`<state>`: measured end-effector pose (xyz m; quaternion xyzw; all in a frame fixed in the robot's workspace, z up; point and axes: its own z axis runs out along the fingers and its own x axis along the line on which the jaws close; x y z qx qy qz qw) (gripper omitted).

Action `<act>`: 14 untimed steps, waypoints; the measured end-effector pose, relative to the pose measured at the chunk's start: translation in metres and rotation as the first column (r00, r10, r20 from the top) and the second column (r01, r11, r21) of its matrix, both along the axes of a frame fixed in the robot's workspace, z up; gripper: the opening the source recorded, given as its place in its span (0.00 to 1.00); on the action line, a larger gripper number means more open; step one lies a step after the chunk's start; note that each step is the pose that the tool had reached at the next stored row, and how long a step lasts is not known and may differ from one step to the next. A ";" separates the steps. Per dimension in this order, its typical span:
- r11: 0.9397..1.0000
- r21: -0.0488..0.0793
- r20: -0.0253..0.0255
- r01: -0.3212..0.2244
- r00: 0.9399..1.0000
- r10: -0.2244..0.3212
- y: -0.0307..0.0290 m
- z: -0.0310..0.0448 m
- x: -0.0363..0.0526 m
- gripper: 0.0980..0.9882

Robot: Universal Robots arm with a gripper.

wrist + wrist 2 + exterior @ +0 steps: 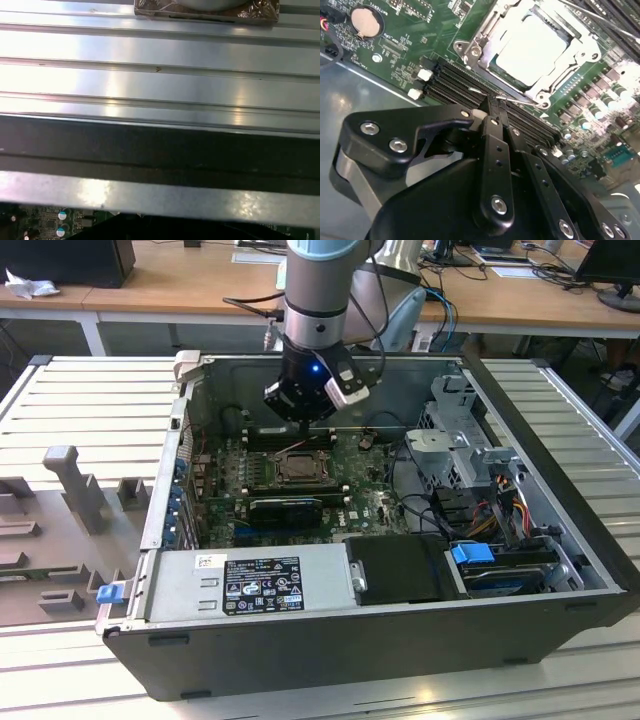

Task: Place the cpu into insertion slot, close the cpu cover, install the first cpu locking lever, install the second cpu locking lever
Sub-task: 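Install the first cpu locking lever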

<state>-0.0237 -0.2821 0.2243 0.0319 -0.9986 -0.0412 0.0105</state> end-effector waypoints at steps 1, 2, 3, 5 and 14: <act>1.000 0.000 0.005 0.000 1.000 0.000 0.0000 -0.0013 0.0004 0.01; 1.000 0.000 0.007 0.000 1.000 0.000 0.0000 -0.0020 0.0006 0.01; 1.000 0.000 0.010 0.000 1.000 0.000 0.0000 -0.0030 0.0009 0.01; 1.000 0.000 0.016 0.000 1.000 0.000 0.0000 -0.0057 0.0015 0.01; 1.000 0.000 0.017 -0.006 1.000 0.006 -0.0045 -0.0069 0.0017 0.01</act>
